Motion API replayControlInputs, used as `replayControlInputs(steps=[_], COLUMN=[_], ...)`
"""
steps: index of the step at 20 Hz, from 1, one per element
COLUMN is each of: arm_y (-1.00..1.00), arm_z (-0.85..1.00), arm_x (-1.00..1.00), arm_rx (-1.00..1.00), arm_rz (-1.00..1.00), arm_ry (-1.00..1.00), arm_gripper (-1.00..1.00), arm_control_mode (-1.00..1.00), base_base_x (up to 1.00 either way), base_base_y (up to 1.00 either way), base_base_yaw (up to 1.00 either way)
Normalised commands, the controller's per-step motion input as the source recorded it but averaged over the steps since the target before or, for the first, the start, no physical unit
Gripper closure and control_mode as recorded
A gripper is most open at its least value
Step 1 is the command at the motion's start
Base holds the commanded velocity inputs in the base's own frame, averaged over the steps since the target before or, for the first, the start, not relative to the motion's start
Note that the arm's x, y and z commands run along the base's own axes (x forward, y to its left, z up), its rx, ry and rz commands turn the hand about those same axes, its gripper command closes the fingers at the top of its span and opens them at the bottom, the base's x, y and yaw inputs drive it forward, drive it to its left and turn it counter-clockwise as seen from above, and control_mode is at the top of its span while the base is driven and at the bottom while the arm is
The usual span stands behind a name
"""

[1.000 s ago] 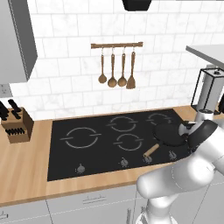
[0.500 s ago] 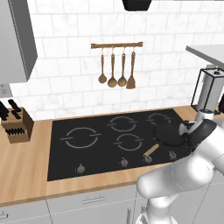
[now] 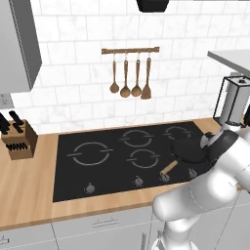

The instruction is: Turn off the front right burner of the stove.

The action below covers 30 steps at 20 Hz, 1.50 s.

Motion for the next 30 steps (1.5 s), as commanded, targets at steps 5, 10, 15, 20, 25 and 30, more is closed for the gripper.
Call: replayControlInputs(steps=[5, 10, 15, 20, 25, 30], arm_y=[0.00, 0.00, 0.00, 0.00, 0.00, 0.00], arm_z=[-0.01, 0.00, -0.01, -0.04, -0.07, -0.09], arm_x=[0.00, 0.00, -0.02, -0.07, -0.03, 0.00], arm_rx=[0.00, 0.00, 0.00, 0.00, 0.00, 0.00], arm_rz=[-0.45, -0.45, -0.45, -0.43, -0.40, -0.35], arm_ry=[0.06, 0.10, 0.08, 0.03, 0.01, 0.00], arm_gripper=[1.00, 1.00, 1.00, 1.00, 1.00, 1.00], arm_control_mode=[-1.00, -1.00, -1.00, -1.00, -1.00, -1.00], base_base_x=[0.00, 0.00, 0.00, 0.00, 0.00, 0.00], base_base_y=[0.00, 0.00, 0.00, 0.00, 0.00, 0.00], base_base_yaw=[0.00, 0.00, 0.00, 0.00, 0.00, 0.00])
